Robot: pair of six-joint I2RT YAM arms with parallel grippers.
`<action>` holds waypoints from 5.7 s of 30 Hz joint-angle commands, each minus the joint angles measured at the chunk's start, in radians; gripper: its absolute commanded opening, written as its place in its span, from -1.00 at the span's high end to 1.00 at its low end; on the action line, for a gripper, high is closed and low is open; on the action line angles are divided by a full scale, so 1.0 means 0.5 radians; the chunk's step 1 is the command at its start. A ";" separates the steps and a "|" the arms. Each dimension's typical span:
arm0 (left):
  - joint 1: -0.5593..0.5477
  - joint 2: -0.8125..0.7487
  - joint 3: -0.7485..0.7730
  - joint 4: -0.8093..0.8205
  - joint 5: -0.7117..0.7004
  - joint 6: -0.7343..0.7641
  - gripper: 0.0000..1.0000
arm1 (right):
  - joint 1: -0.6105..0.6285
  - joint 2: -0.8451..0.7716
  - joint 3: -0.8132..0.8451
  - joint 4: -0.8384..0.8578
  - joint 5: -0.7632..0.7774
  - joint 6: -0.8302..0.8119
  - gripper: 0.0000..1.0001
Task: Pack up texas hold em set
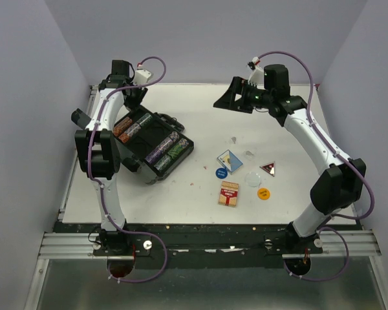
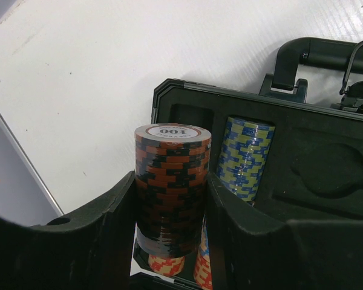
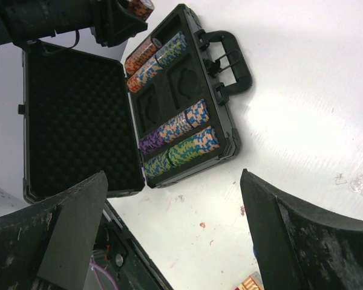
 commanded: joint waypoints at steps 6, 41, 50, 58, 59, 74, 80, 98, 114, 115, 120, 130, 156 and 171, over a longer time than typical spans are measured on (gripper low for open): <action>0.051 0.064 -0.010 0.138 0.003 -0.007 0.96 | -0.021 0.065 0.079 -0.026 0.001 -0.019 -0.96; 0.048 0.156 0.024 0.233 0.062 -0.108 0.46 | -0.045 0.166 0.104 -0.026 -0.057 0.015 -0.96; 0.048 0.141 0.015 0.267 0.037 -0.129 -0.32 | -0.051 0.181 0.104 -0.026 -0.069 0.018 -0.96; 0.051 0.135 0.015 0.267 0.043 -0.142 -0.51 | -0.058 0.175 0.101 -0.026 -0.063 0.018 -0.96; 0.048 0.132 0.012 0.273 0.043 -0.145 -0.52 | -0.055 0.178 0.101 -0.026 -0.063 0.018 -0.96; 0.051 -0.144 0.055 0.387 0.206 -0.411 -0.61 | -0.055 0.142 0.101 -0.161 0.124 -0.169 -0.96; 0.051 -0.359 0.057 0.402 0.237 -0.442 -0.63 | -0.055 0.123 0.079 -0.225 0.228 -0.292 -0.96; 0.045 -1.074 -0.316 0.160 0.022 -1.243 -0.64 | 0.016 -0.125 -0.393 -0.467 1.031 -0.228 -0.90; 0.048 -1.393 -0.697 0.111 -0.085 -1.587 -0.64 | 0.010 0.141 -0.605 -0.465 1.413 -0.344 -0.33; 0.051 -1.408 -0.709 0.117 -0.092 -1.590 -0.64 | 0.007 0.172 -0.581 -0.459 1.391 -0.384 -0.27; 0.051 -1.436 -0.737 0.123 -0.107 -1.593 -0.64 | -0.002 0.325 -0.473 -0.449 1.213 -0.497 -0.12; 0.051 -1.381 -0.553 0.089 -0.064 -1.605 -0.65 | 0.044 0.427 -0.461 -0.453 1.185 -0.780 0.01; 0.054 -1.408 -0.535 0.055 -0.128 -1.547 -0.66 | 0.133 0.556 -0.537 -0.376 1.483 -0.918 0.34; 0.060 -1.451 -0.528 0.028 -0.165 -1.522 -0.66 | 0.133 0.531 -0.504 -0.382 1.327 -0.838 0.99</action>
